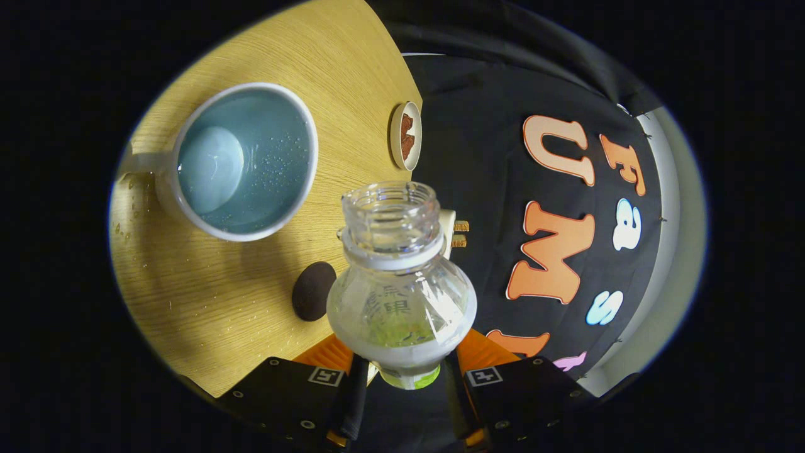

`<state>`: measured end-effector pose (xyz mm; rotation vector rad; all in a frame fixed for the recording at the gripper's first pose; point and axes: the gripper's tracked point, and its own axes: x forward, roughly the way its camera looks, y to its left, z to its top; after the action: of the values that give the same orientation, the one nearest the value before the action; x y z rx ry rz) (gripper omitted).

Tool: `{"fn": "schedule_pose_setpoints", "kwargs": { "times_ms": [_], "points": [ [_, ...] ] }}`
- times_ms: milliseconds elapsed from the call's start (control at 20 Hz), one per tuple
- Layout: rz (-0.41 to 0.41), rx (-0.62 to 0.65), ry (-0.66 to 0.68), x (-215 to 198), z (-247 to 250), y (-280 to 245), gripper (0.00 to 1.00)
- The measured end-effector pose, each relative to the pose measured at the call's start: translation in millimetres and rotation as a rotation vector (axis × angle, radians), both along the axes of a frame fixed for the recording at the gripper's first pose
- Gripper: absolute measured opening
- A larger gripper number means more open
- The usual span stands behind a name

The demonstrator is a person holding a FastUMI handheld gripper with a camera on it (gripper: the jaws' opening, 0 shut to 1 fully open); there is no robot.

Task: Take the bottle from table, then pour the juice into the cup, finally place the bottle on the coaster

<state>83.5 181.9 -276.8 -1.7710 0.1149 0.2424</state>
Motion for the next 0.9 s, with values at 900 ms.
{"fn": "schedule_pose_setpoints", "kwargs": {
  "times_ms": [900],
  "points": [
    [0.059,-0.12,-0.01,5.4,2.4,3.1,0.56]
  ]
}}
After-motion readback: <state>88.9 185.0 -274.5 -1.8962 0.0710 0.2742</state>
